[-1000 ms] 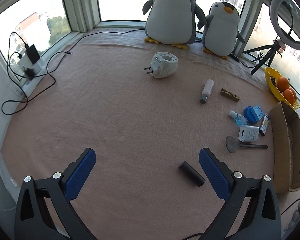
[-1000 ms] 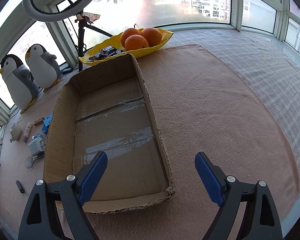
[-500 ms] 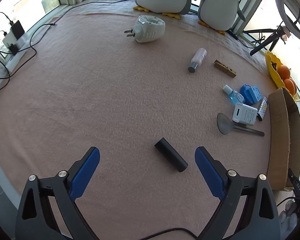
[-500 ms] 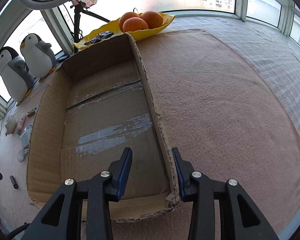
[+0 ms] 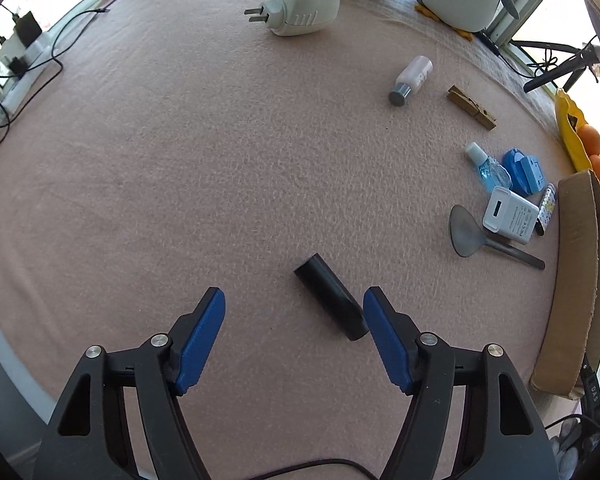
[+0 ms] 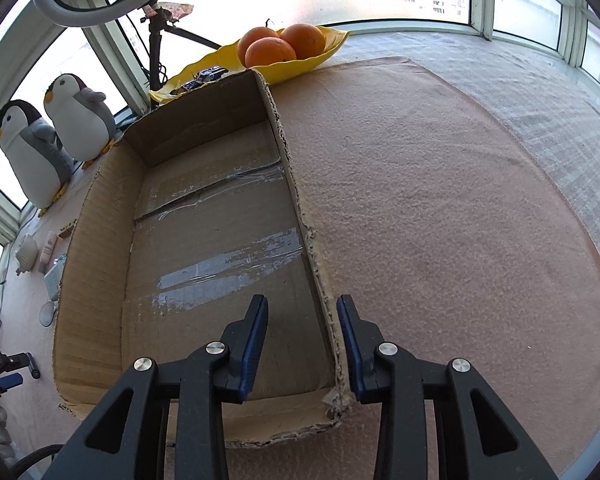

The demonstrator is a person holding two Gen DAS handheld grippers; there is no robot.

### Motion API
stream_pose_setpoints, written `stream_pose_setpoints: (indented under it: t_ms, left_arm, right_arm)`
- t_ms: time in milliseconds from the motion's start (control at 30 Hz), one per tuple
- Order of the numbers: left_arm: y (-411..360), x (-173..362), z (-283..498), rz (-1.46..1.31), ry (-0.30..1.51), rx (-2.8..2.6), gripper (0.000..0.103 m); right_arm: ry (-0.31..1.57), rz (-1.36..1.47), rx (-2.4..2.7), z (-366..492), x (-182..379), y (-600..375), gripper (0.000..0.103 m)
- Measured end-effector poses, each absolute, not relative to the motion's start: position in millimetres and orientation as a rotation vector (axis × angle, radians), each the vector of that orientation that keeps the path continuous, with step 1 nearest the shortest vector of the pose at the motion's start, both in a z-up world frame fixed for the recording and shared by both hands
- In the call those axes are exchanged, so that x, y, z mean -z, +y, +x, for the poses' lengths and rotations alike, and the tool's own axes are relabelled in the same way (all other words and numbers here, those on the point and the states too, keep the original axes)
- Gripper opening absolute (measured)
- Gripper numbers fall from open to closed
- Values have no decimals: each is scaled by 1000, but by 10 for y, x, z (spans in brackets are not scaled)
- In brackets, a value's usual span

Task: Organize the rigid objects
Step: 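Move the left gripper to the black cylinder and close on it, then carry the black cylinder with the left gripper into the cardboard box and release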

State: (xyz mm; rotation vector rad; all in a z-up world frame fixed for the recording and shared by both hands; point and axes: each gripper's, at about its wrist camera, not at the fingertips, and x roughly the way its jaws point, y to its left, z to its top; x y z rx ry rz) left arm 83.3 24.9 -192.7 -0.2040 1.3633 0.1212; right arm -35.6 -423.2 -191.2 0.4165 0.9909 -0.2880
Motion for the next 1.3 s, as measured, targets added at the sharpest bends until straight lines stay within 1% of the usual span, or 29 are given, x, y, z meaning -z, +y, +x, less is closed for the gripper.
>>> stream_pose_setpoints:
  t_ms: [200,233,267,300,367,433,500,533,600,633,667,700,733,833,867,900,1300]
  left_arm:
    - [187,1994,880,-183,1374,-130,68]
    - [180,2006,887,-181,1375,-129,66]
    - [165,2023,891,-175,1378,-128,63]
    - [172,2035,879,-169,1379,-124,58]
    - [160,2048,878,-148,1373,-125,55]
    - [158,2048,878,-129,1361,-121,48]
    - [168,2053,886,-110,1349,-114,43]
    - [173,2056,892,-99,1342,-110,41]
    - [162,2063,908,-70,1331,-88,41]
    - [166,2064,914,-60,1323,-81,37]
    - [168,2068,921,-51,1315,-73,36]
    - [161,2067,926,-38,1307,-63,33]
    - [155,2063,933,-30,1299,-52,27]
    - [112,2058,969,-3,1279,-27,18]
    - [110,2066,972,-3,1275,-19,16]
    - [81,2064,972,0,1271,-15,15]
    - [152,1988,793,-36,1236,36,15]
  right_arm:
    - [990,420,280,-359,1914,-4238,32]
    - [991,419,280,-355,1913,-4235,32]
    - [992,417,280,-351,1912,-4233,32]
    - [993,416,280,-345,1912,-4231,32]
    - [995,416,281,-339,1910,-4228,32]
    - [995,417,281,-339,1909,-4226,32]
    - [995,419,281,-337,1910,-4226,32]
    - [995,419,282,-336,1911,-4227,32]
    - [996,420,282,-332,1912,-4230,32]
    - [996,420,282,-332,1914,-4231,32]
    - [996,420,282,-333,1916,-4232,32]
    - [996,420,282,-331,1918,-4232,32]
    - [996,422,283,-330,1919,-4233,32]
    - [997,418,286,-323,1927,-4231,32]
    - [998,416,286,-321,1927,-4227,32]
    - [999,412,287,-318,1927,-4223,32]
    - [1007,382,310,-267,1943,-4196,32]
